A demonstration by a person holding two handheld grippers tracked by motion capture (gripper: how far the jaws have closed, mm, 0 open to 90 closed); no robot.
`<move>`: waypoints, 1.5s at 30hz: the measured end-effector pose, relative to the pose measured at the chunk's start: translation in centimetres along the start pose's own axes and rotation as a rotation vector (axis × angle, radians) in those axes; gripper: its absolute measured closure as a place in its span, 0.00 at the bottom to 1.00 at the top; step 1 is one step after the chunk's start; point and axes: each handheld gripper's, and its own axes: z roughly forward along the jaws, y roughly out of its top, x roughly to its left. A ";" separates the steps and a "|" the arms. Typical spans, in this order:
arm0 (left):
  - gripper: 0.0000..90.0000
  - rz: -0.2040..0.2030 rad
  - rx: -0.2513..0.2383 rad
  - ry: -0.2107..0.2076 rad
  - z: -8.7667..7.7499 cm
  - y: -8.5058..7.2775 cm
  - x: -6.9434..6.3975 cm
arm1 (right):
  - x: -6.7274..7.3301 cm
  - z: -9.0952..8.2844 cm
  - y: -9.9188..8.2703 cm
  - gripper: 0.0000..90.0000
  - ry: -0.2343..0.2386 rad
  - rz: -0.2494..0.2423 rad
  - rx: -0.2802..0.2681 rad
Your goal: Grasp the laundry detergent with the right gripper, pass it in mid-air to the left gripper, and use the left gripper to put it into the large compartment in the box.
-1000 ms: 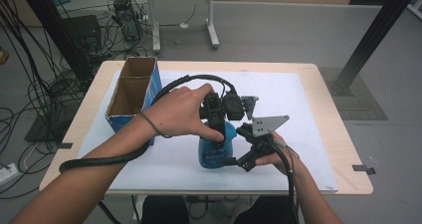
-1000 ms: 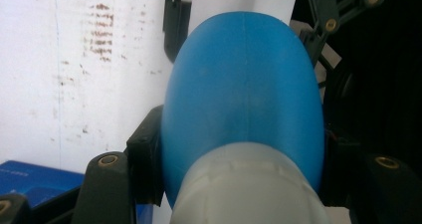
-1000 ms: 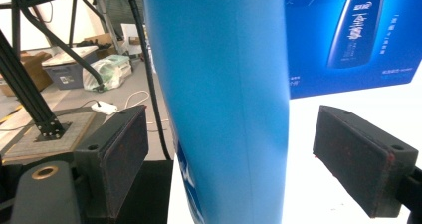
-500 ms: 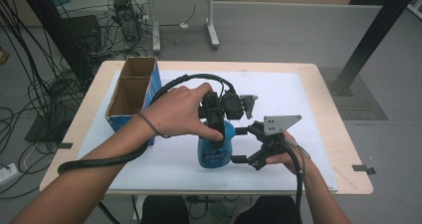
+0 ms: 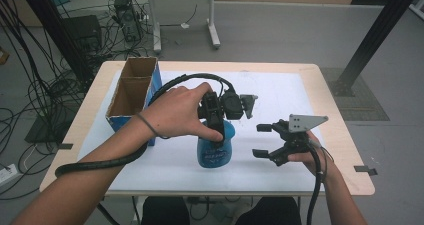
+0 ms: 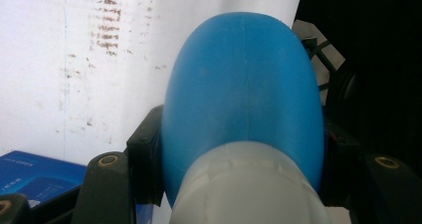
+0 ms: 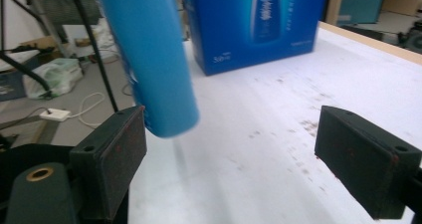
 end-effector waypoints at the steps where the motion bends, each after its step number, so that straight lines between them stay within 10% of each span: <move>1: 0.42 0.000 0.000 0.000 0.0 0.0 0.0 | 0.0 0.0 0.0 0.14 0.000 0.000 0.000; 34: 0.42 -0.022 -0.021 0.017 -0.3 -1.1 -0.2 | 1.0 -5.2 -1.7 0.04 -0.249 0.051 0.035; 45: 0.42 -0.120 -0.007 0.017 -0.7 -0.7 0.2 | 1.1 -5.0 -2.3 0.04 -0.296 0.079 0.034</move>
